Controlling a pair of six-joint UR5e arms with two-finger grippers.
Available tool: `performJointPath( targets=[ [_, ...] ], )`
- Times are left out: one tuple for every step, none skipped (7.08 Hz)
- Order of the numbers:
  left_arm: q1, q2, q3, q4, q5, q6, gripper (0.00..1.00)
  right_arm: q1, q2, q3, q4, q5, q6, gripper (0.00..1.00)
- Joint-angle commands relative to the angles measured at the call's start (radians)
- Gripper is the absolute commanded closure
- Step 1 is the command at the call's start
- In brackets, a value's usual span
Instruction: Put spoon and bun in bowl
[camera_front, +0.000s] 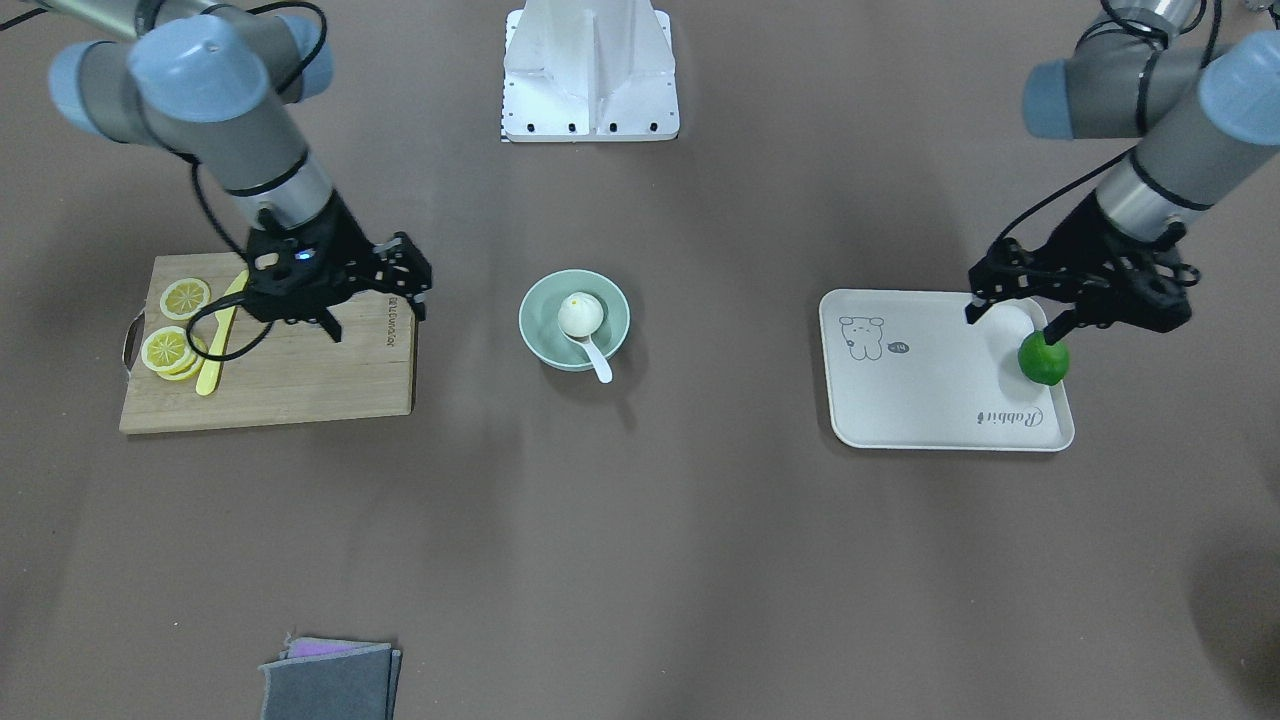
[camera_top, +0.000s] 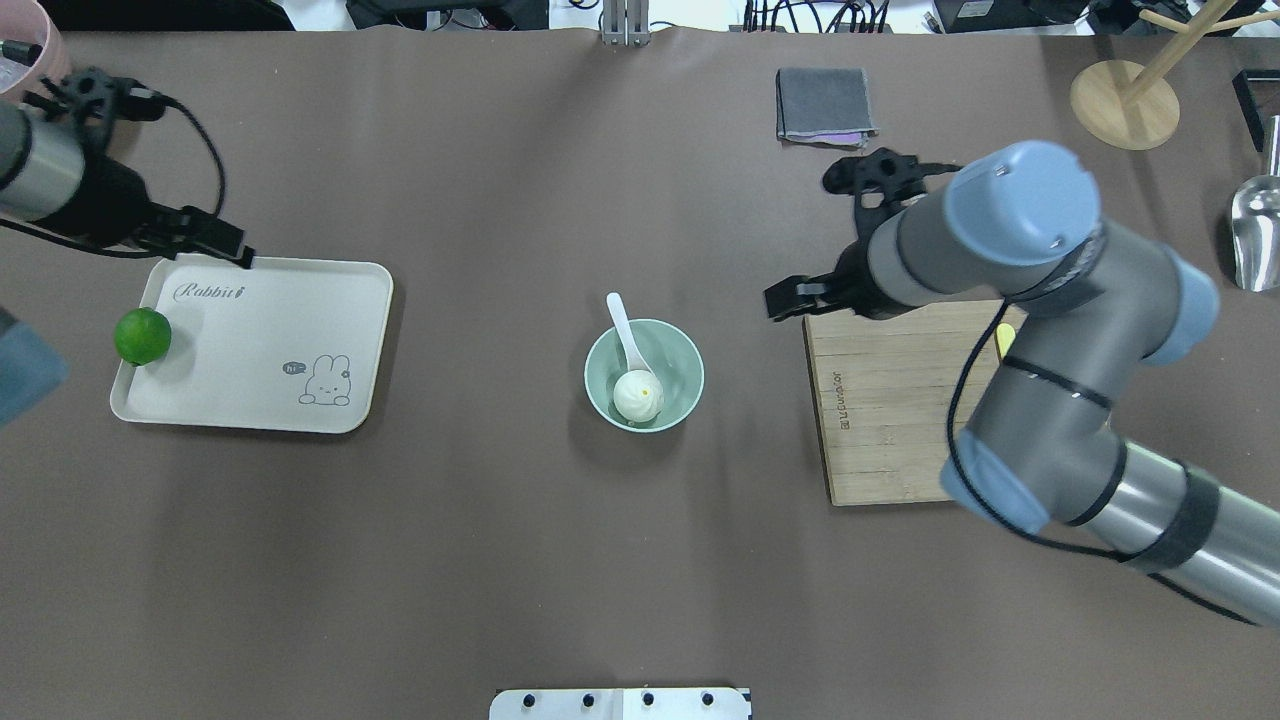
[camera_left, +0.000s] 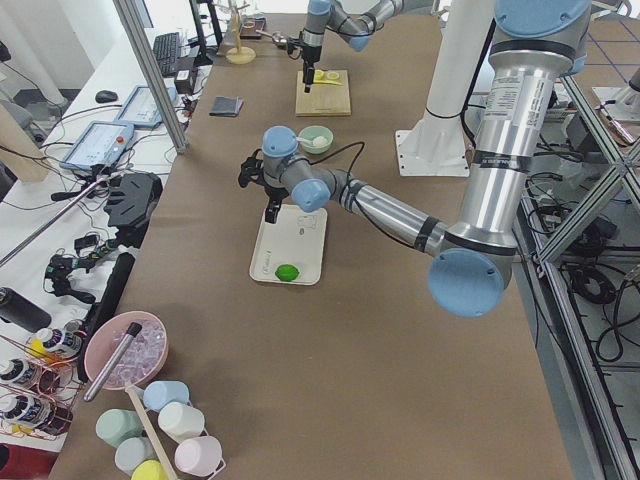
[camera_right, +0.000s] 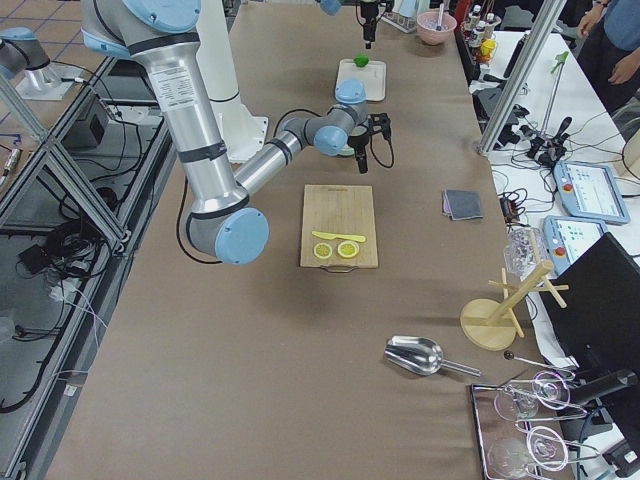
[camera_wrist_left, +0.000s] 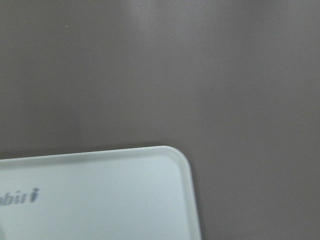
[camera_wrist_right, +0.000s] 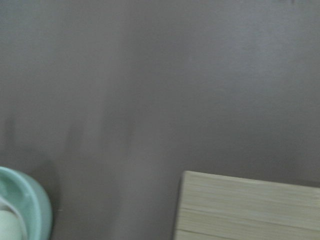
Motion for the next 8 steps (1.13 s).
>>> performJointPath(
  targets=[
    [-0.219,0.170,0.018,0.000,-0.117,0.336,0.02,0.266,-0.161,0.008,-0.004,0.240,-0.297,0.00],
    [-0.301,0.227,0.044,0.000,-0.143,0.443,0.02,0.392,-0.251,0.001,-0.006,0.306,-0.477,0.00],
    [-0.384,0.279,0.061,-0.003,-0.147,0.521,0.02,0.482,-0.327,-0.001,-0.007,0.321,-0.621,0.00],
    [-0.448,0.338,0.070,0.001,-0.144,0.622,0.02,0.531,-0.379,0.002,-0.006,0.319,-0.677,0.00],
    [-0.467,0.382,0.068,0.045,-0.144,0.625,0.02,0.532,-0.393,0.008,-0.004,0.304,-0.679,0.00],
    [-0.513,0.408,0.038,0.056,-0.145,0.625,0.02,0.524,-0.375,-0.002,-0.007,0.304,-0.679,0.00],
    [-0.533,0.436,0.039,0.058,-0.147,0.635,0.02,0.524,-0.380,0.001,-0.004,0.301,-0.679,0.00],
    [-0.535,0.439,0.038,0.061,-0.147,0.635,0.02,0.522,-0.398,-0.001,0.000,0.298,-0.679,0.00]
  ],
)
